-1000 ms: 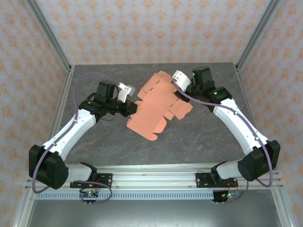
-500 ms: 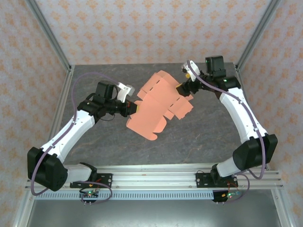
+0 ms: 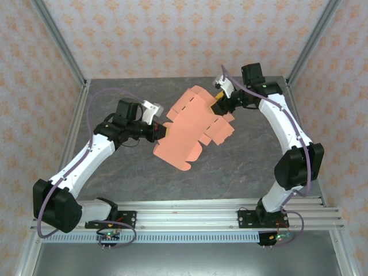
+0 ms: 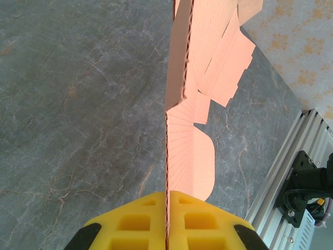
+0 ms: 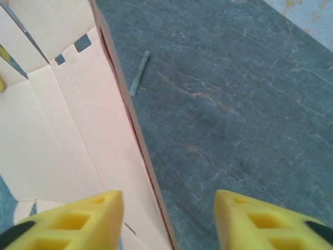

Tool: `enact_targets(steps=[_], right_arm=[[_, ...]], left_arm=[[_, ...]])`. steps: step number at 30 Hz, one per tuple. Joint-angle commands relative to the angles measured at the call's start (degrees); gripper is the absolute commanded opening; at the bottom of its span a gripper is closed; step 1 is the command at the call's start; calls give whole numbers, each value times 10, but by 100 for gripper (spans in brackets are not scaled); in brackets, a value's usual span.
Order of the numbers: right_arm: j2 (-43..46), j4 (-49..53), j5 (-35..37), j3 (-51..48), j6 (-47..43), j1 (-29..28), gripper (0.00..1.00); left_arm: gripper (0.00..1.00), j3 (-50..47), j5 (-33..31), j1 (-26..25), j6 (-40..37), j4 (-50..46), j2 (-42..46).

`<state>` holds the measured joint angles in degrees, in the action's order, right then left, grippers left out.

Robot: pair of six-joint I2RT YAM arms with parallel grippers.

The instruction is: Fold the paper box

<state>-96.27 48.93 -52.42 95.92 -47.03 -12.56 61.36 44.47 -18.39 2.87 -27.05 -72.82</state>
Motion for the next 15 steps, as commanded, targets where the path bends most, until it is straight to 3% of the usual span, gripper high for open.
enact_targets(steps=[1,8,13,15], right_arm=[[0,22,-26,19,-15,3,41],[16,-19,5,-4,12,2,16],[65,-115,74,-73,53,-7,10],[88,-149,134,-102,67,-23,8]], left_arm=[[0,17,-5,-7,-16,-7,18],[0,16,-6,-7,-11,-3,16],[0,15,-6,-7,2,5,10],[0,15,-6,-7,18,15,5]])
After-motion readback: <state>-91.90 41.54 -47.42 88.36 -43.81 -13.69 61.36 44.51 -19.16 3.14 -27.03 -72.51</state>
